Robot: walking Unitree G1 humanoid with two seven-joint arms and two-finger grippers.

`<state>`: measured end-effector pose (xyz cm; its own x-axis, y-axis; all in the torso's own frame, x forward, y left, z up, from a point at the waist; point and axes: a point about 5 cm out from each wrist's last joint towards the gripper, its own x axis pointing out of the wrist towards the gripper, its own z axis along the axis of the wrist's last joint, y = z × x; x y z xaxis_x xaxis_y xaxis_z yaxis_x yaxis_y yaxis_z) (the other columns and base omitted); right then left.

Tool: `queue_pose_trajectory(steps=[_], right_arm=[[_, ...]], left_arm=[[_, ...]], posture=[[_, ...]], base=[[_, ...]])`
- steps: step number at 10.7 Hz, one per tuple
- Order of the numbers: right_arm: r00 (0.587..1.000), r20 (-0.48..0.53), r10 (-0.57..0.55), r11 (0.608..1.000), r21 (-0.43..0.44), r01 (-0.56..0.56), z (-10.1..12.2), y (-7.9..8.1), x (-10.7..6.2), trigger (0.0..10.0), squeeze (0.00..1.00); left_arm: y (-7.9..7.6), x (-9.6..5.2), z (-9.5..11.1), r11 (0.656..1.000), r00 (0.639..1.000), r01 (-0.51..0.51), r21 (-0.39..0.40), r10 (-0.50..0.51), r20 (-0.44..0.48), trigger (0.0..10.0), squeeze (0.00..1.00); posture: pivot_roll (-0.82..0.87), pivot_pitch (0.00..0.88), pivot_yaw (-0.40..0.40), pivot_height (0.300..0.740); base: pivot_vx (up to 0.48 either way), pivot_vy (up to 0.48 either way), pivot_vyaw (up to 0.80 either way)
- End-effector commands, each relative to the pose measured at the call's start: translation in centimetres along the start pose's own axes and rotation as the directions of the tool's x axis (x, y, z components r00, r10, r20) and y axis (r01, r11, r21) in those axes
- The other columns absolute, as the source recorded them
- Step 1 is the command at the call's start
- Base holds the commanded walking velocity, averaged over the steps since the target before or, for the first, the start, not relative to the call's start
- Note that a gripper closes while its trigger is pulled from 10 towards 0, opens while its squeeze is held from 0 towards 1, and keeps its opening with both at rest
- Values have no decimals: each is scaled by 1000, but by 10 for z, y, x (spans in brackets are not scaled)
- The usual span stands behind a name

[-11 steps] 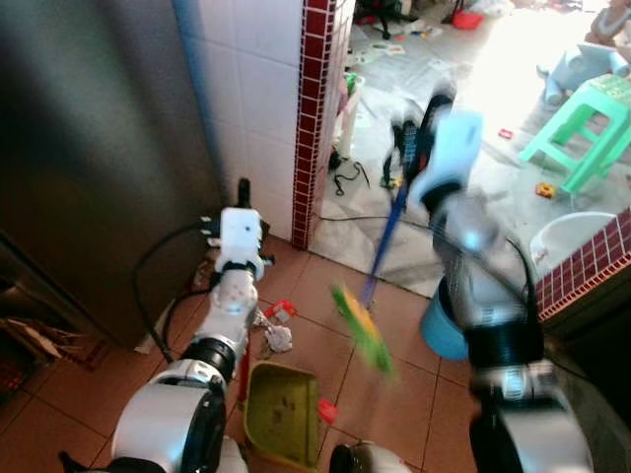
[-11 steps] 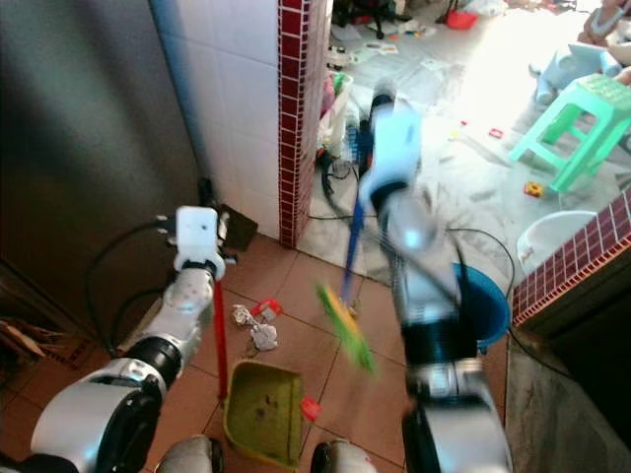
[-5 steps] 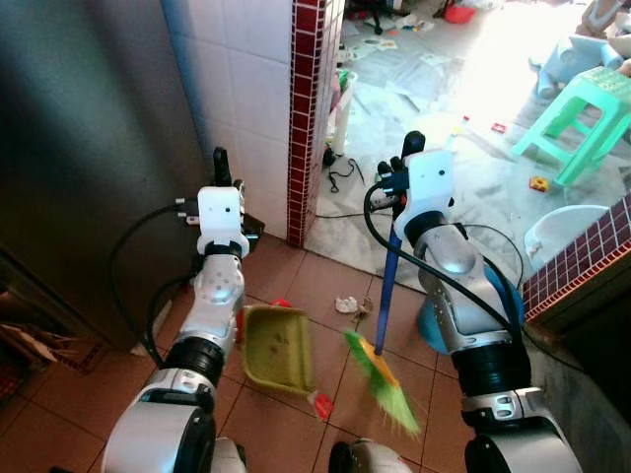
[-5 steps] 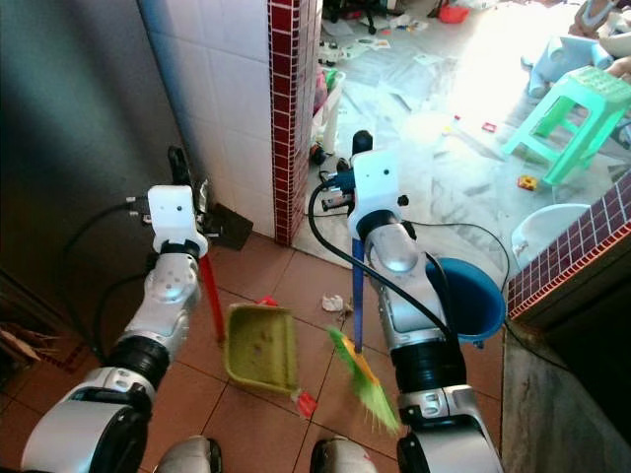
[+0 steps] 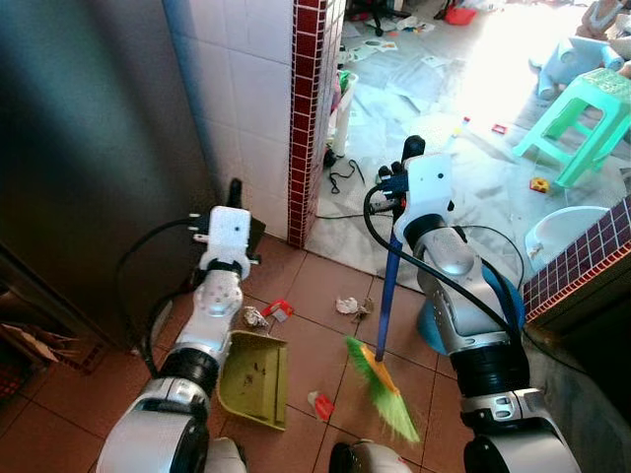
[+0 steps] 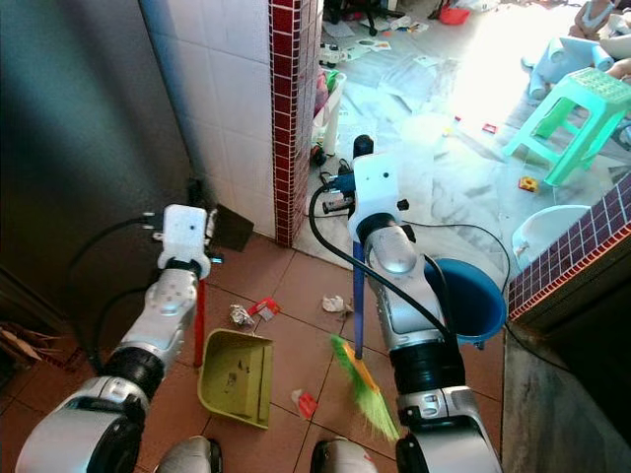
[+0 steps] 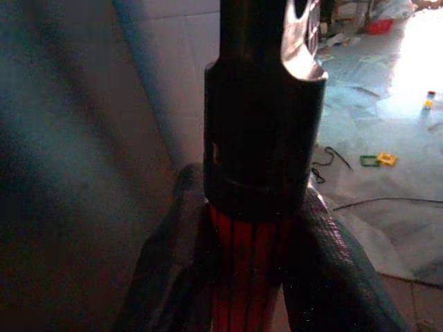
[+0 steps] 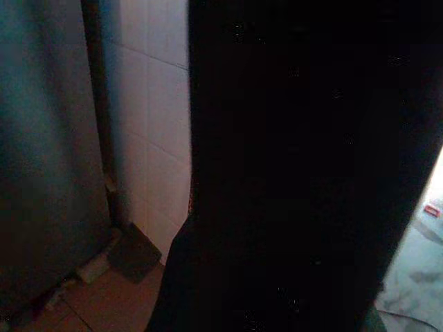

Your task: Sweep floor

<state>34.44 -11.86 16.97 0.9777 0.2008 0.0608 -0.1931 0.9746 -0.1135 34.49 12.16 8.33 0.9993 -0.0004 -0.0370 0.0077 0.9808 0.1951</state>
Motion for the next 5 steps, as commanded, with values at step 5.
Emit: queue_pose_trajectory(steps=[5], right_arm=[[976, -144, -166, 965, 180, 190, -11, -17, 2, 10000, 0]], left_arm=[[-34, -11, -34, 973, 957, 56, -223, -116, -266, 10000, 0]], posture=[[-79, 79, -32, 740]], base=[[0, 0, 0]])
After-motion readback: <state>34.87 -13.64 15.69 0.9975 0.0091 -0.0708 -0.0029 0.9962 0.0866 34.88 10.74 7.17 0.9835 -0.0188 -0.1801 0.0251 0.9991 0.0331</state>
